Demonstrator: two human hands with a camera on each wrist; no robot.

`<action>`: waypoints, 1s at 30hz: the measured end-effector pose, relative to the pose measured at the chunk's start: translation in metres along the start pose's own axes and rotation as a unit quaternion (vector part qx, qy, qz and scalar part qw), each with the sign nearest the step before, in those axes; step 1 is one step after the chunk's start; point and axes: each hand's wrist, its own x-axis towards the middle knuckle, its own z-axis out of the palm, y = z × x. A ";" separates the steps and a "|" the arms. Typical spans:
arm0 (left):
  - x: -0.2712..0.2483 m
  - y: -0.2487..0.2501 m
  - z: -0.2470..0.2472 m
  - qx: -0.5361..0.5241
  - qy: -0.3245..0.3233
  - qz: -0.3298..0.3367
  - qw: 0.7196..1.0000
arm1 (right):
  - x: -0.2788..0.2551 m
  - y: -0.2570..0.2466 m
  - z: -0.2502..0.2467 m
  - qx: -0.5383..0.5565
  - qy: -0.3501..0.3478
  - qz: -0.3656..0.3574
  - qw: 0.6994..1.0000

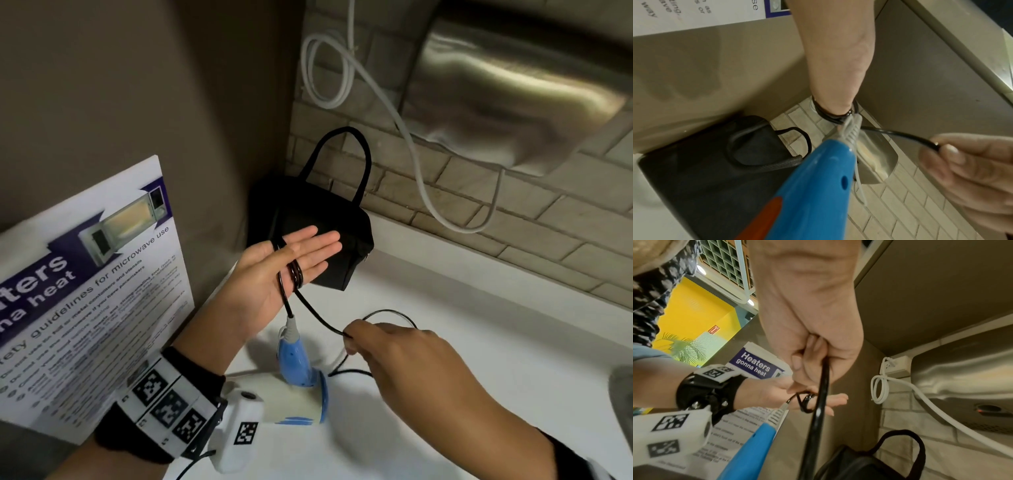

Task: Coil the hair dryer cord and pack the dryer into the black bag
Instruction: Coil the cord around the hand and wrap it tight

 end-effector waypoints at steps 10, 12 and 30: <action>-0.009 -0.008 0.007 0.093 -0.044 -0.050 0.993 | 0.025 0.024 -0.040 0.075 0.129 -0.011 0.989; -0.011 -0.007 0.006 0.092 -0.054 -0.057 0.993 | 0.034 0.026 -0.042 0.084 0.124 -0.015 0.989; -0.026 -0.005 0.020 0.062 -0.151 -0.139 0.977 | 0.094 0.034 0.002 0.283 0.073 -0.064 0.954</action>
